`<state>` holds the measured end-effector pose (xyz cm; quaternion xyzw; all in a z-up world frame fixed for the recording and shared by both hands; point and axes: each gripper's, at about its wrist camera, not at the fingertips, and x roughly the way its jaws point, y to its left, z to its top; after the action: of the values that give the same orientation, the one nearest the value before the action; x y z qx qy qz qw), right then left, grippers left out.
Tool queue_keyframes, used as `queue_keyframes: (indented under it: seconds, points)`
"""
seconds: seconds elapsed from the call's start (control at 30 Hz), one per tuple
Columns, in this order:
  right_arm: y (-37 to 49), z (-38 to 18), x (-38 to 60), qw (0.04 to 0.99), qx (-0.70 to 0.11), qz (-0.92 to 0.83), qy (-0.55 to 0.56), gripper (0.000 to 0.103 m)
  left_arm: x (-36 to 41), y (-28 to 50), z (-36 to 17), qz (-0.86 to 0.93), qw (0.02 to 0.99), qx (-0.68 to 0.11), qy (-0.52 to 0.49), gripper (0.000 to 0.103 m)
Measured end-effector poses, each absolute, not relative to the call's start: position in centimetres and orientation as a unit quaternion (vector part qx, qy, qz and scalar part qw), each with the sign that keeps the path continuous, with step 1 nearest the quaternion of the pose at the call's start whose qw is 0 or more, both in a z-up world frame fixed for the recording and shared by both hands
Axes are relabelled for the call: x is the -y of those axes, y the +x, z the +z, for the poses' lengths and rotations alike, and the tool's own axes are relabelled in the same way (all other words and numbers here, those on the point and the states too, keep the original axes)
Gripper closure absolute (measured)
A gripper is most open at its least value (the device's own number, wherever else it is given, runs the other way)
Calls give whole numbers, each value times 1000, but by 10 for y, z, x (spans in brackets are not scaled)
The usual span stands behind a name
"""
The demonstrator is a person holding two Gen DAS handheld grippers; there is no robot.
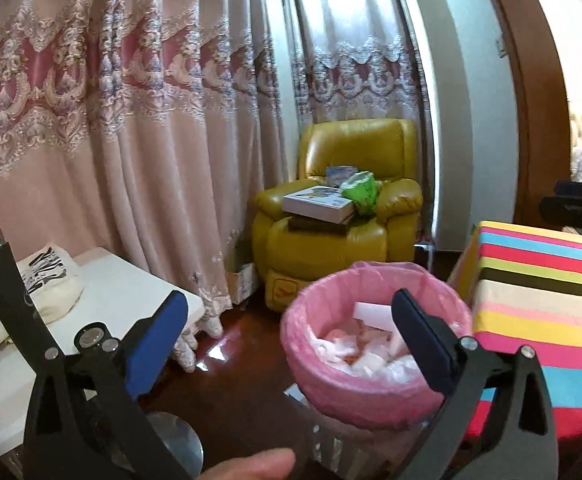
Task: Collect trash
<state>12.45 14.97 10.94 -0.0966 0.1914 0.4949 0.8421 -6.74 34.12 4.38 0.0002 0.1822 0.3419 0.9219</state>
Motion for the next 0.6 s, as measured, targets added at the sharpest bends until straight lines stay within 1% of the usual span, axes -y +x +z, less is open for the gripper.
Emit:
queue_keyframes:
  seconds: [0.1, 0.27, 0.47, 0.6]
  points:
    - [114, 99, -132, 841, -203, 492, -98, 18, -326, -75, 41, 335, 923, -187, -3, 4]
    - [97, 76, -116, 831, -215, 498, -123, 18, -306, -85, 18, 316, 926, -207, -16, 4]
    - [87, 41, -113, 823, -233, 497, -146, 18, -294, -84, -4, 279, 930, -236, -42, 4]
    - [84, 27, -115, 822, -238, 494, -153, 18, -289, -84, -9, 270, 932, -238, -42, 4]
